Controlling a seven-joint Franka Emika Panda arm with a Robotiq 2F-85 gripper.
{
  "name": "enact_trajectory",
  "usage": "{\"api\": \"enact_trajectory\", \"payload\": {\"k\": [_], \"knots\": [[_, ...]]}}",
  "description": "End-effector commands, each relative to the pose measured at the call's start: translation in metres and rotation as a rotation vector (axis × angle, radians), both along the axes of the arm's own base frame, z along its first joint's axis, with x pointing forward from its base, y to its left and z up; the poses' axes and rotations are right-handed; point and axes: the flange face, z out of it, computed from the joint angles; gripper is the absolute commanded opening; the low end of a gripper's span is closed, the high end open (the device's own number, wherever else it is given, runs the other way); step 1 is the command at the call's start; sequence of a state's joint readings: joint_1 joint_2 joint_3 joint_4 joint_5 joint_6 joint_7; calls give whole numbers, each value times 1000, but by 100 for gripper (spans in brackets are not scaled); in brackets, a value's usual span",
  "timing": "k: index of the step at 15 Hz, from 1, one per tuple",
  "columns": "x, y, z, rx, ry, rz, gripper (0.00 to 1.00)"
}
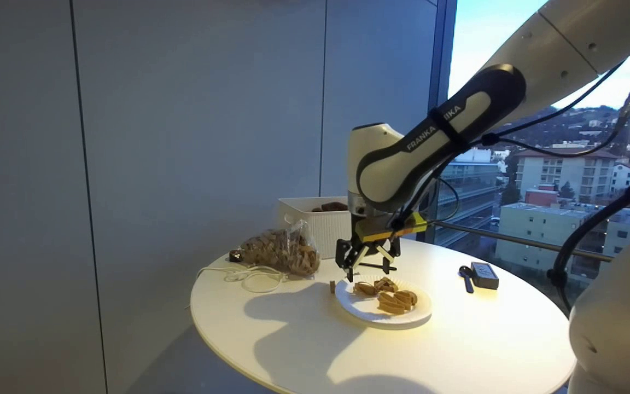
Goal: Put the rubber bands back into the plastic bag
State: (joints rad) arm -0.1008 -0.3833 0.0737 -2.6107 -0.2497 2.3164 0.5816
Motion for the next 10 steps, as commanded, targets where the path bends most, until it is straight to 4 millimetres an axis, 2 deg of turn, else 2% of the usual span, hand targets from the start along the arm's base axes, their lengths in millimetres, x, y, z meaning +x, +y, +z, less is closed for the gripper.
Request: {"api": "enact_trajectory", "payload": {"k": [1,5,10], "knots": [[-10,-32,-13,16,-95,-36,100],[-6,-38,-13,6,-188,27,100],[-2,-44,-27,58,-155,16,100]]}}
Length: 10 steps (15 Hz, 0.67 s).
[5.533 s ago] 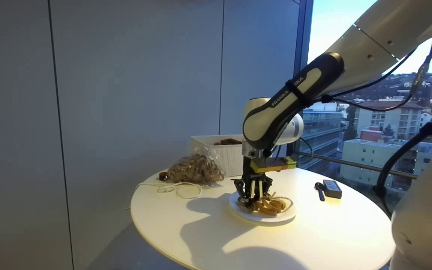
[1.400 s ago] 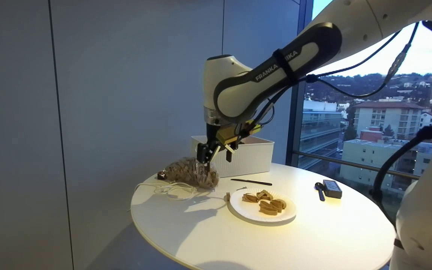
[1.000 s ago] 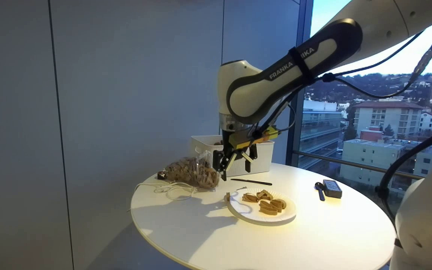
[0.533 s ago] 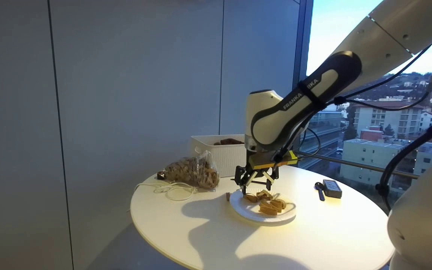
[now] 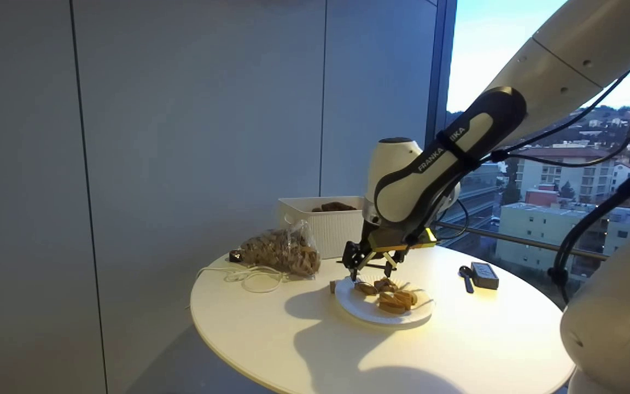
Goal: Put the rubber bands back into the plastic bag
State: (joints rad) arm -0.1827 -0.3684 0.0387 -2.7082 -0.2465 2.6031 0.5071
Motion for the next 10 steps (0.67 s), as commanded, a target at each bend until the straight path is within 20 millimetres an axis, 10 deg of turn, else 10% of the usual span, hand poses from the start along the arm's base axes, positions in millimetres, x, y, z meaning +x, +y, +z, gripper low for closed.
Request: {"api": "enact_trajectory", "payload": {"k": [1,5,6,10], "knots": [[3,-9,-10,26,12,2,100],[7,-19,-24,15,51,-15,100],[8,-20,-25,23,54,-13,75],[13,-18,-22,21,50,2,50]]}}
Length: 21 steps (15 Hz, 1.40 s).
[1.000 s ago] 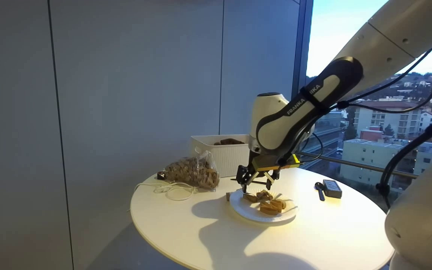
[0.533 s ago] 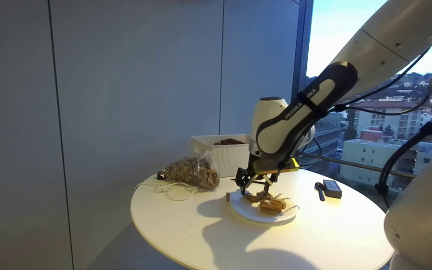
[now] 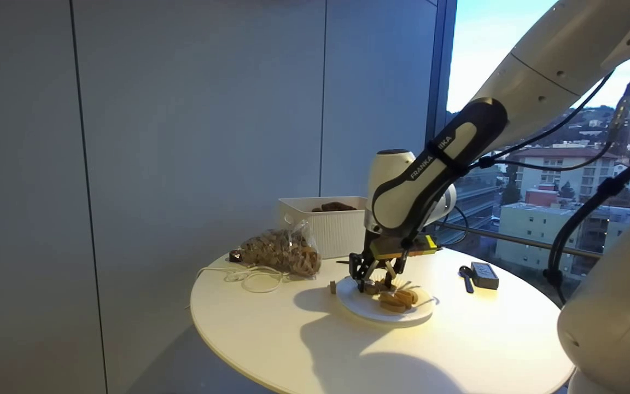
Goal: Put the rubber bands back into the plastic bag
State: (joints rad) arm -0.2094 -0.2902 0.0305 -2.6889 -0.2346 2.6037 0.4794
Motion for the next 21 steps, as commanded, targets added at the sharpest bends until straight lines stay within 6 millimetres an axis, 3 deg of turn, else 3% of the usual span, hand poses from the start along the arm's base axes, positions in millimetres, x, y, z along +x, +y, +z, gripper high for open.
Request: {"api": "enact_trajectory", "payload": {"k": [1,4,8,11,16,18,21], "knots": [[8,-2,2,3,-10,24,43],[10,-2,3,3,-8,28,21],[10,-1,8,-7,-11,29,10],[6,14,27,-62,-31,51,16],[-2,62,58,-134,-97,171,16],[4,83,70,-141,-140,268,16],[27,94,80,-196,-184,348,16]]}}
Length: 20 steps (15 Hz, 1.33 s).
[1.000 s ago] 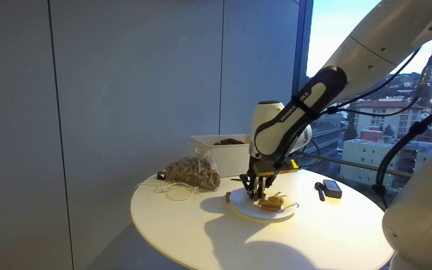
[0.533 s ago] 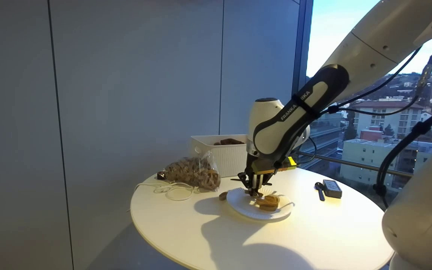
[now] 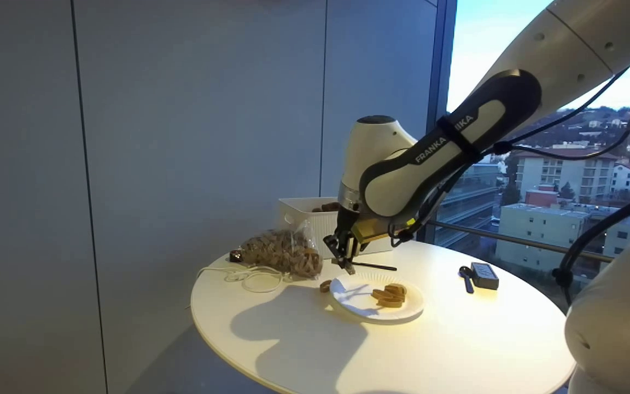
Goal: Put the rubber bands back into the plastic bag
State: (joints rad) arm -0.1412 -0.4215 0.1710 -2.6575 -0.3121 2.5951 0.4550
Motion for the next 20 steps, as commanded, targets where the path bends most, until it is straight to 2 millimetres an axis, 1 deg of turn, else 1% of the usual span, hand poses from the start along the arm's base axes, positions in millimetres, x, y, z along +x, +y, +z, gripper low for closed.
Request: {"api": "enact_trajectory", "payload": {"k": [1,4,5,7,9,12,13,14,16,18,19,20], "knots": [[25,7,20,-86,-75,90,16],[52,3,30,-134,-122,128,16],[63,3,29,-122,-123,147,16],[83,12,22,-74,-122,194,16],[101,21,9,-32,-122,229,16],[124,26,-13,1,-93,252,16],[130,24,-17,3,-90,259,15],[136,25,-18,-12,-87,266,16],[143,24,-15,-95,-97,288,17],[149,24,-9,-186,-120,314,17],[153,25,-10,-204,-117,320,15],[155,25,-13,-200,-108,313,22]]}}
